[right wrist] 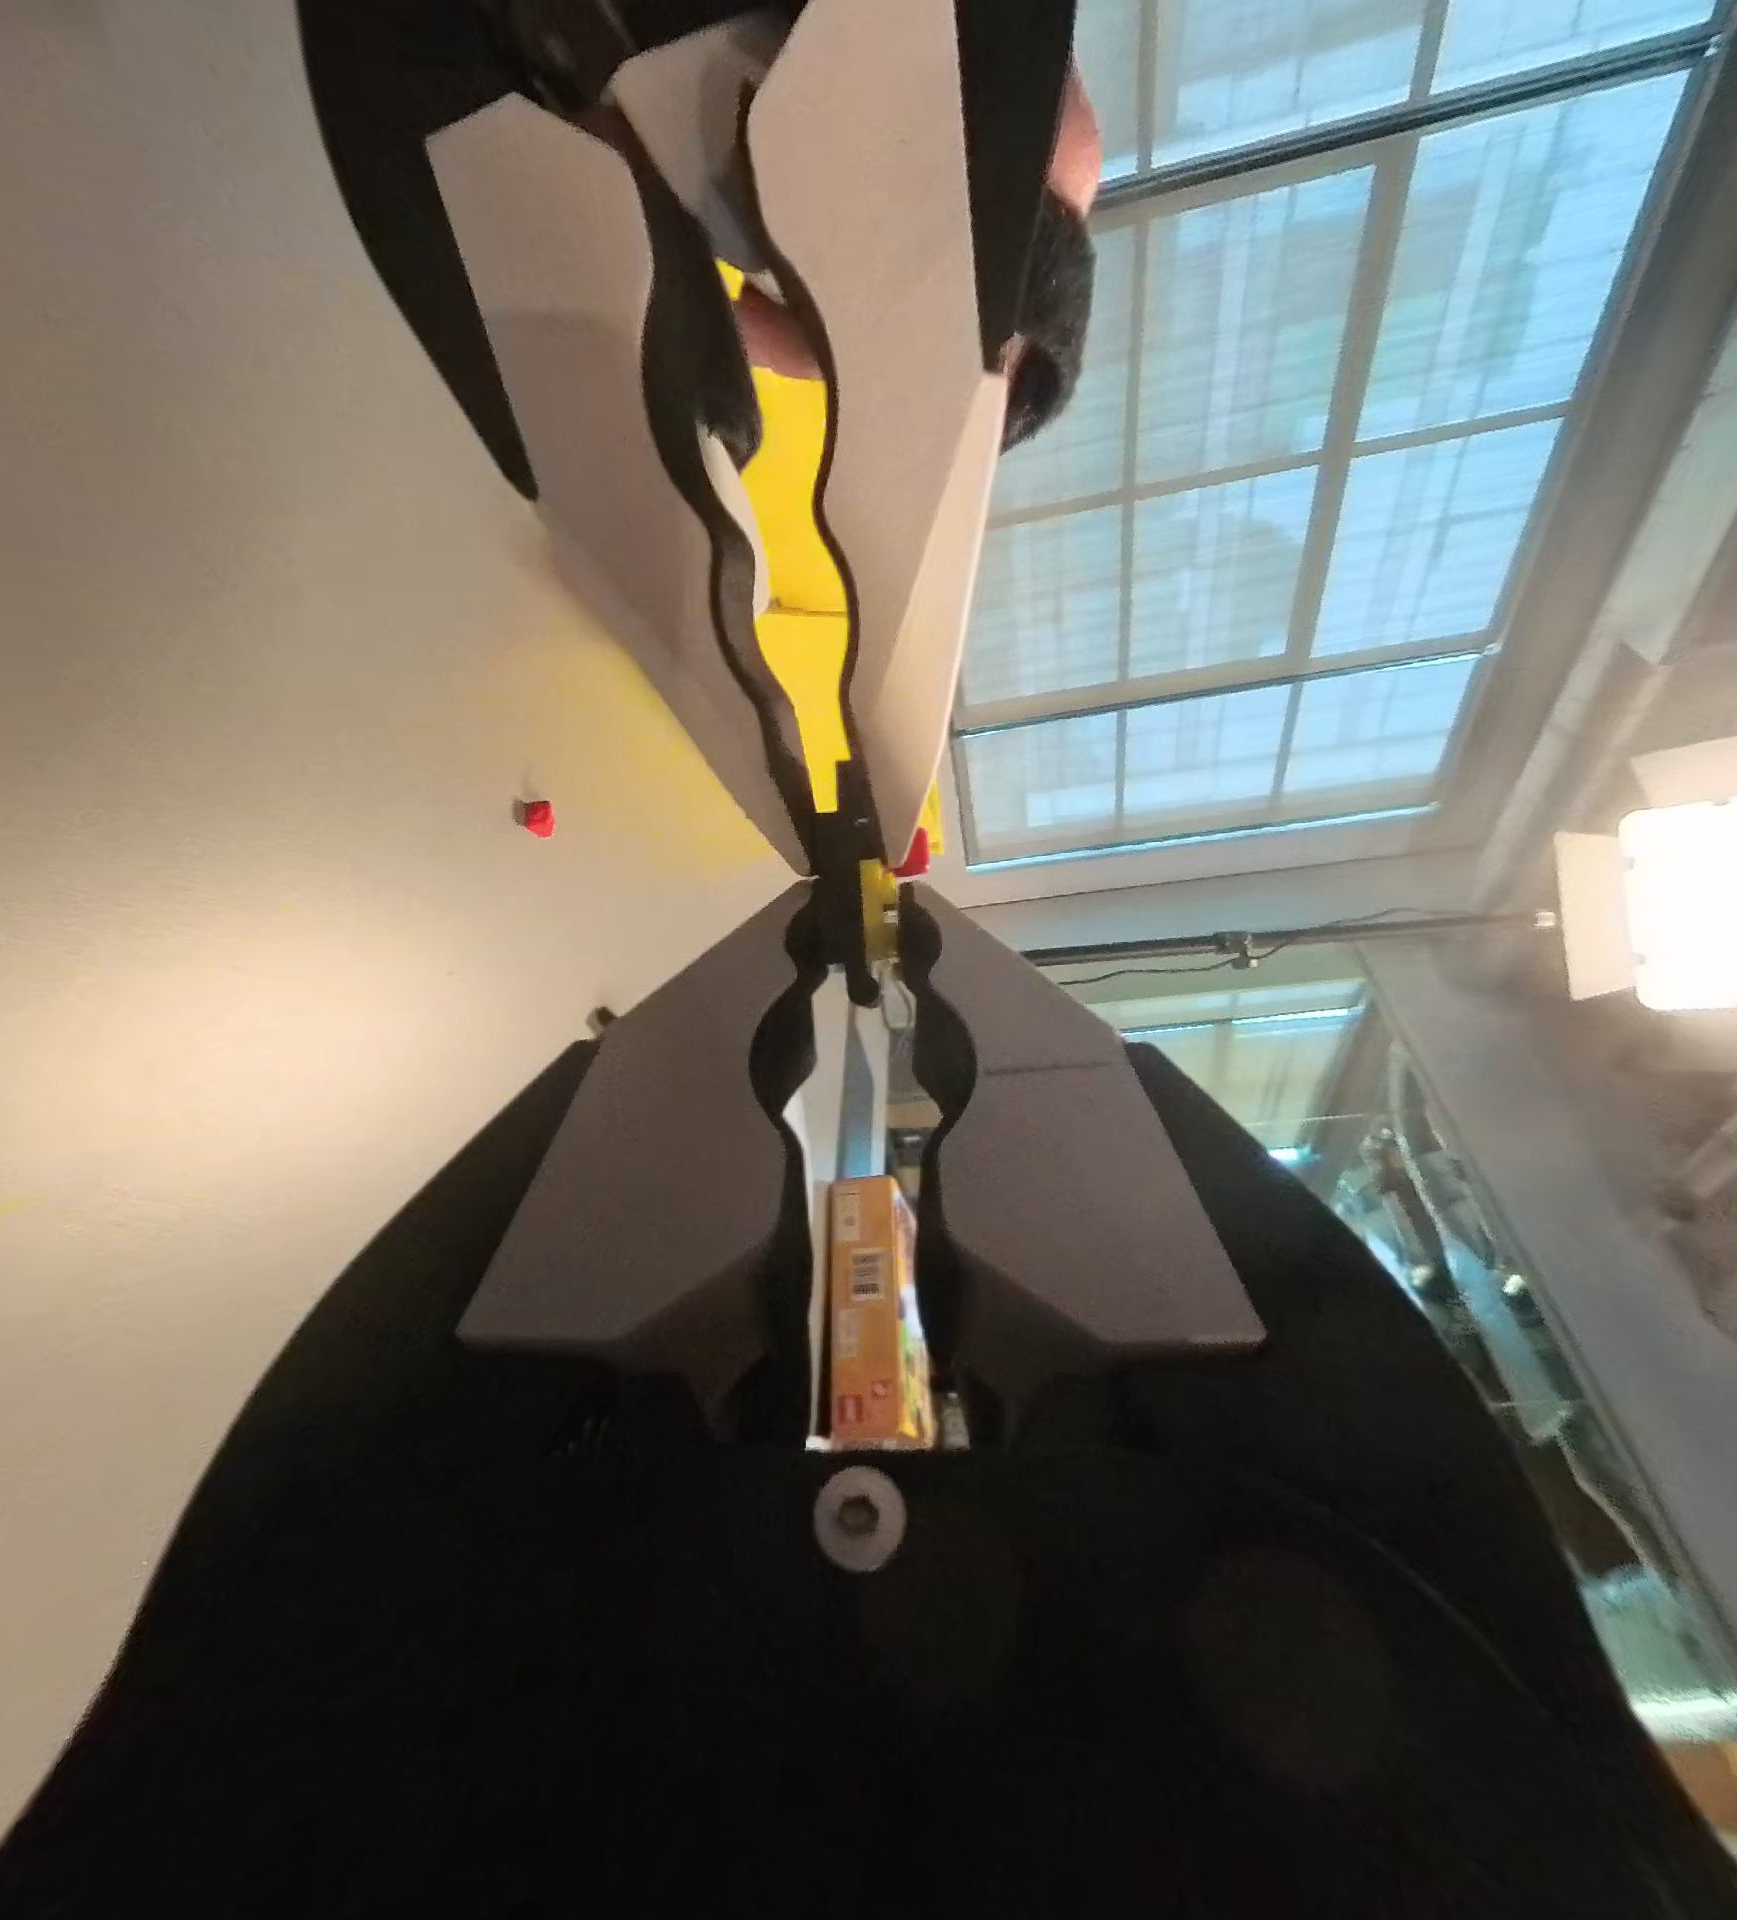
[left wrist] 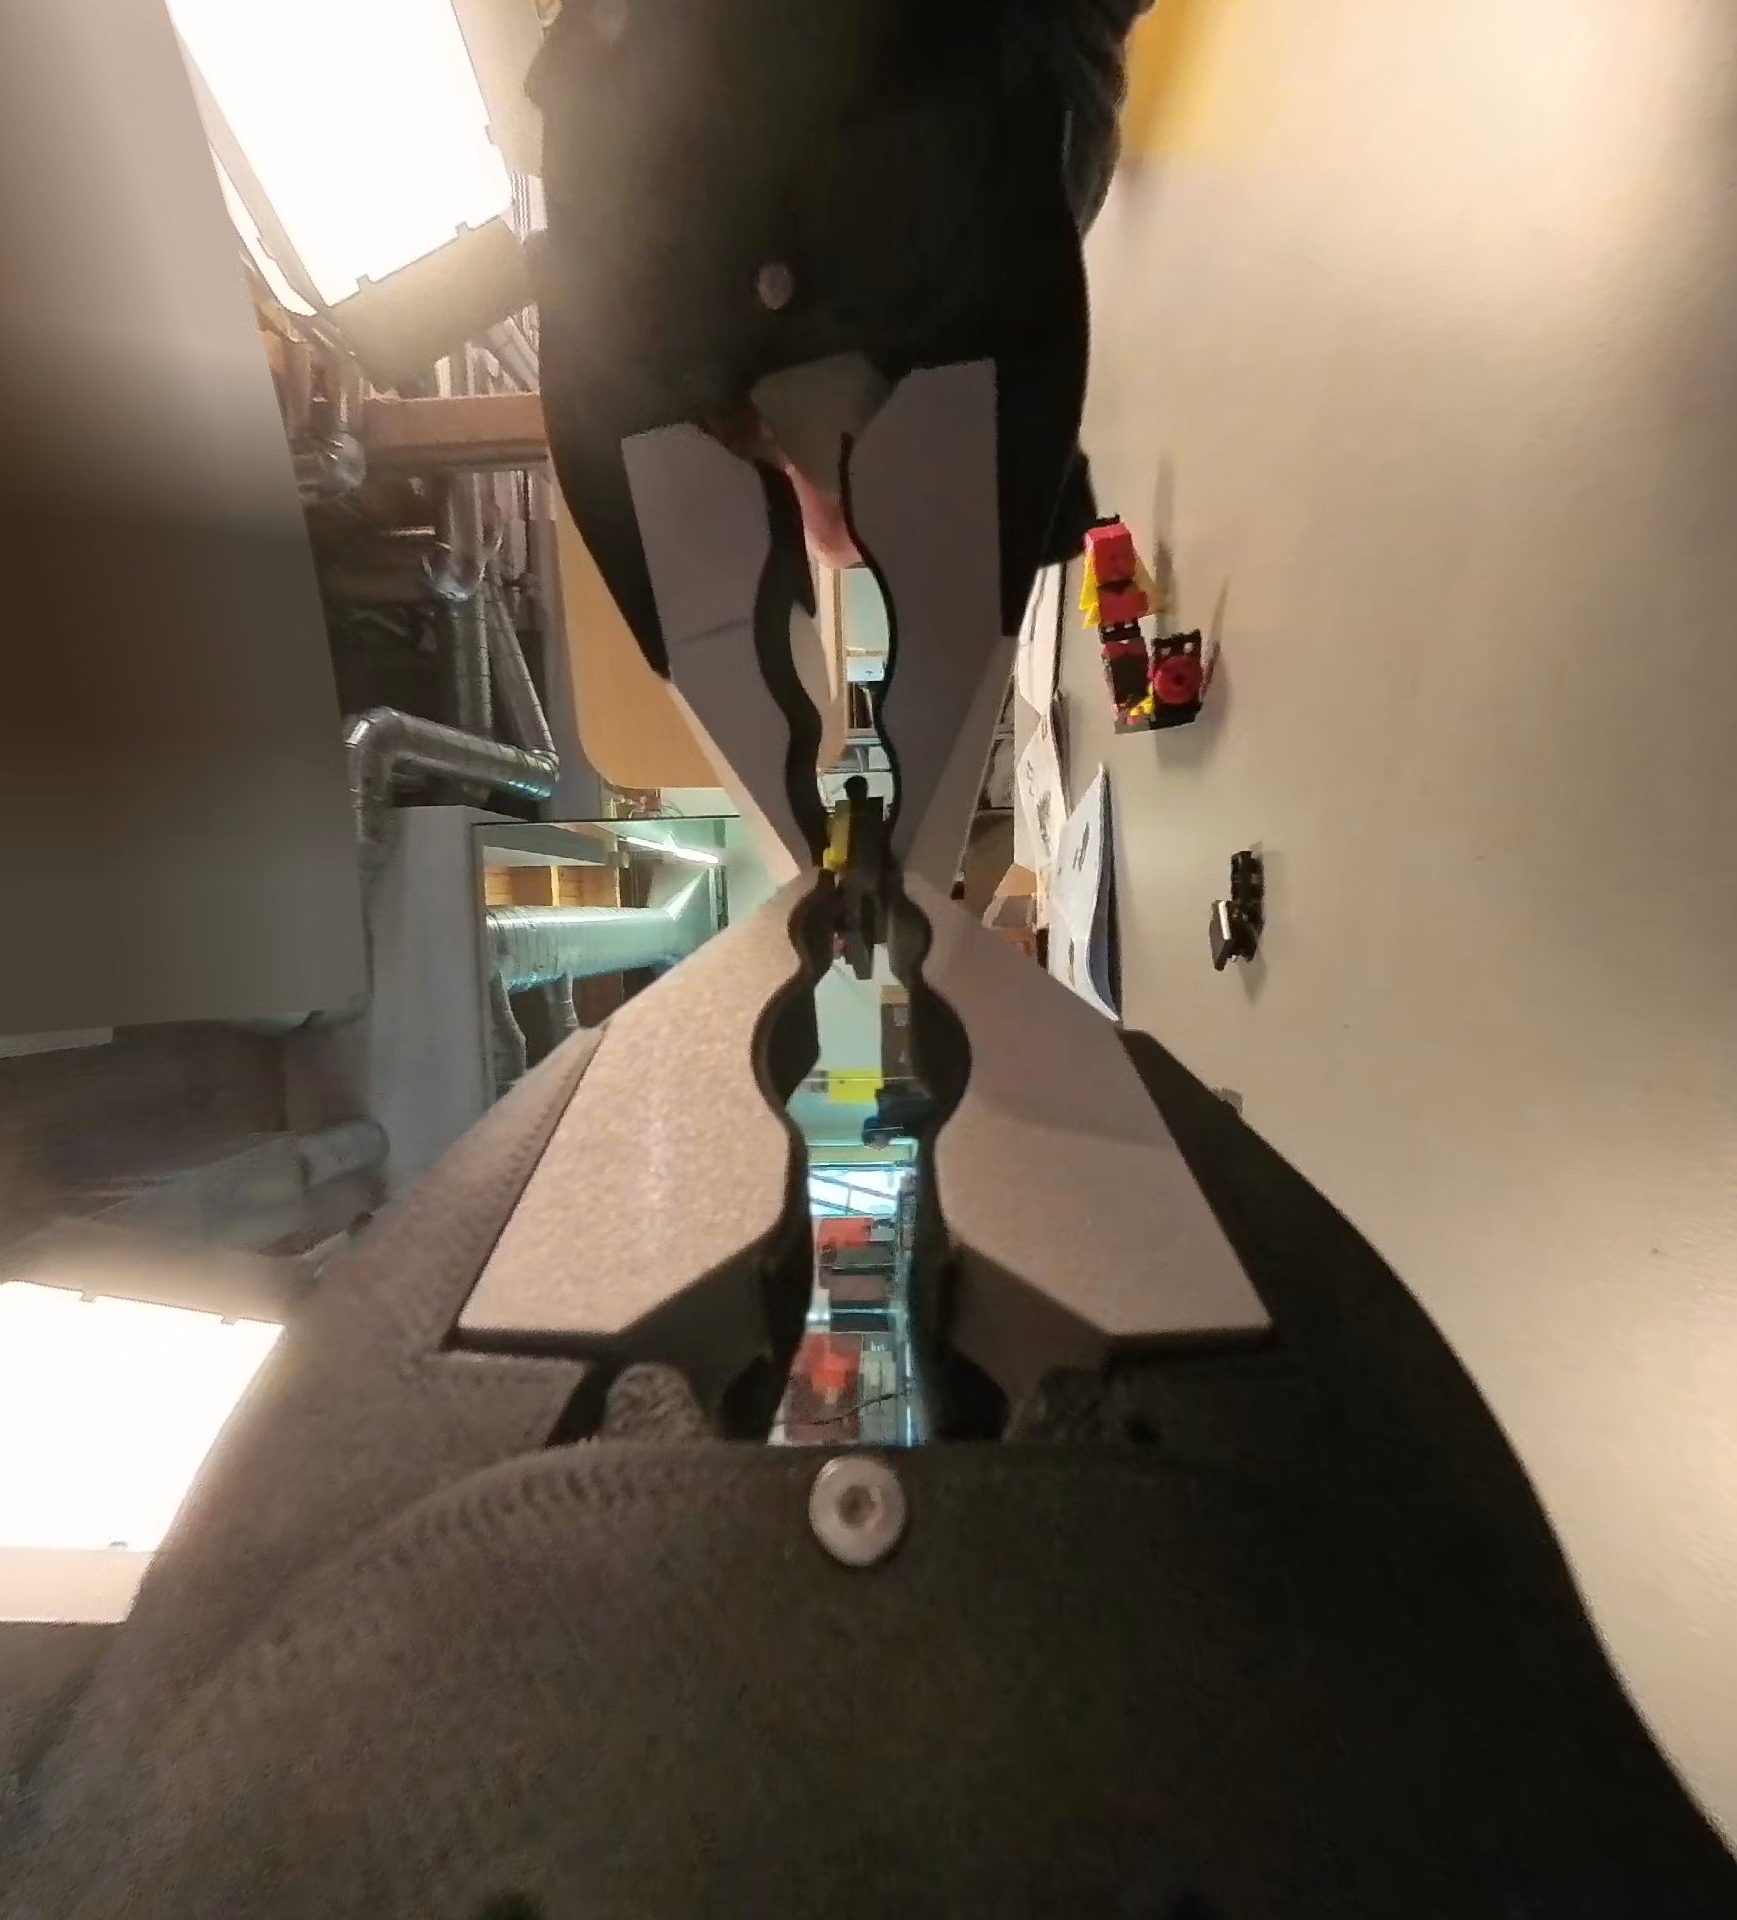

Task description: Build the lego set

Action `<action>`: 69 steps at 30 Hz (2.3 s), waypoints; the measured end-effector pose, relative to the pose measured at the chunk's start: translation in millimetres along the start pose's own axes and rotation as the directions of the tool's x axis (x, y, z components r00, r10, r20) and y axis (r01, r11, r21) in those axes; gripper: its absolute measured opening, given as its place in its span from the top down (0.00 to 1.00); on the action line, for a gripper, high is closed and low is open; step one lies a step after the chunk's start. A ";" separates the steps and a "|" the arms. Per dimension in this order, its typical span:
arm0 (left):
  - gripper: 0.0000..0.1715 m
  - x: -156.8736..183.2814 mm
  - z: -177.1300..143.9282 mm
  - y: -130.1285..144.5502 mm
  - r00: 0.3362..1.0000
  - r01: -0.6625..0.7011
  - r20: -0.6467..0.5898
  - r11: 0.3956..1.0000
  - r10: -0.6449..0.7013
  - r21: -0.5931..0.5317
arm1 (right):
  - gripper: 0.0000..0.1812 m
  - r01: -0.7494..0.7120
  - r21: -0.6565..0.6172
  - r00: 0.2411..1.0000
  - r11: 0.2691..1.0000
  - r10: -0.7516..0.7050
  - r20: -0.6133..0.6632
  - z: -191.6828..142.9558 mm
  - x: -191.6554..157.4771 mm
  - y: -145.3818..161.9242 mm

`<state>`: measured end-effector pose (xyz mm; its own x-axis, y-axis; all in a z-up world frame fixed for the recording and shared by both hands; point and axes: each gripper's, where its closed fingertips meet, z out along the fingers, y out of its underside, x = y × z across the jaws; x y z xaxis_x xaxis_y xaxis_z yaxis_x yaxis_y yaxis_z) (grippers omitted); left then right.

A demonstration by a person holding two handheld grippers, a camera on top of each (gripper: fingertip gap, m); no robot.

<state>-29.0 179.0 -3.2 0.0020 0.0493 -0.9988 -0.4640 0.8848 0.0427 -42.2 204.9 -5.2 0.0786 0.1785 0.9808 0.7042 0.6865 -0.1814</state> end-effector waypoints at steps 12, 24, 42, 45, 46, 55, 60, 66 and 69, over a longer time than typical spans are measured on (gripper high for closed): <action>0.89 -8.1 -6.6 -4.3 1.000 0.020 0.022 0.999 -0.021 0.034 | 0.95 0.040 0.004 0.998 0.999 -0.039 -0.038 -4.5 5.5 -0.8; 0.88 5.2 -53.5 102.3 0.663 0.736 0.094 0.625 -0.742 -0.260 | 0.95 0.069 -0.111 0.992 0.991 -0.080 -0.097 4.5 -38.3 47.5; 0.86 6.1 -129.1 87.8 0.018 0.990 0.004 0.017 -1.000 -0.140 | 0.95 0.010 -0.145 0.997 0.989 -0.021 -0.072 3.2 -52.0 57.9; 0.85 51.5 -153.4 57.4 -0.028 0.914 -0.169 0.043 -0.985 -0.403 | 0.95 0.018 -0.144 0.998 0.989 -0.027 -0.059 4.4 -54.6 56.2; 0.85 65.7 -160.1 54.4 -0.018 0.880 -0.180 0.070 -0.983 -0.469 | 0.95 0.021 -0.145 0.998 0.989 -0.029 -0.055 4.8 -55.4 56.0; 0.85 101.3 -165.8 33.9 -0.147 0.819 -0.298 0.053 -0.943 -0.572 | 0.95 0.027 -0.159 0.999 0.987 -0.034 -0.041 5.2 -57.8 56.1; 0.87 109.5 -162.2 33.0 -0.168 0.795 -0.334 0.074 -0.927 -0.603 | 0.95 0.030 -0.155 0.999 0.987 -0.036 -0.034 6.2 -58.6 54.6; 0.94 108.5 -155.7 30.2 -0.223 0.772 -0.370 0.069 -0.902 -0.632 | 0.95 0.027 -0.154 0.999 0.988 -0.033 -0.030 7.4 -58.4 53.9; 0.94 95.3 -130.1 43.4 -0.148 0.816 -0.284 0.046 -0.947 -0.576 | 0.95 0.022 -0.156 0.999 0.988 -0.027 -0.032 8.0 -57.5 54.2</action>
<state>-164.2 161.8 -99.7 0.1876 -0.9772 0.0999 -0.5296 -0.1863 -0.8275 -14.1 237.5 -72.0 0.0820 0.1375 0.9871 0.8071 0.5719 -0.1467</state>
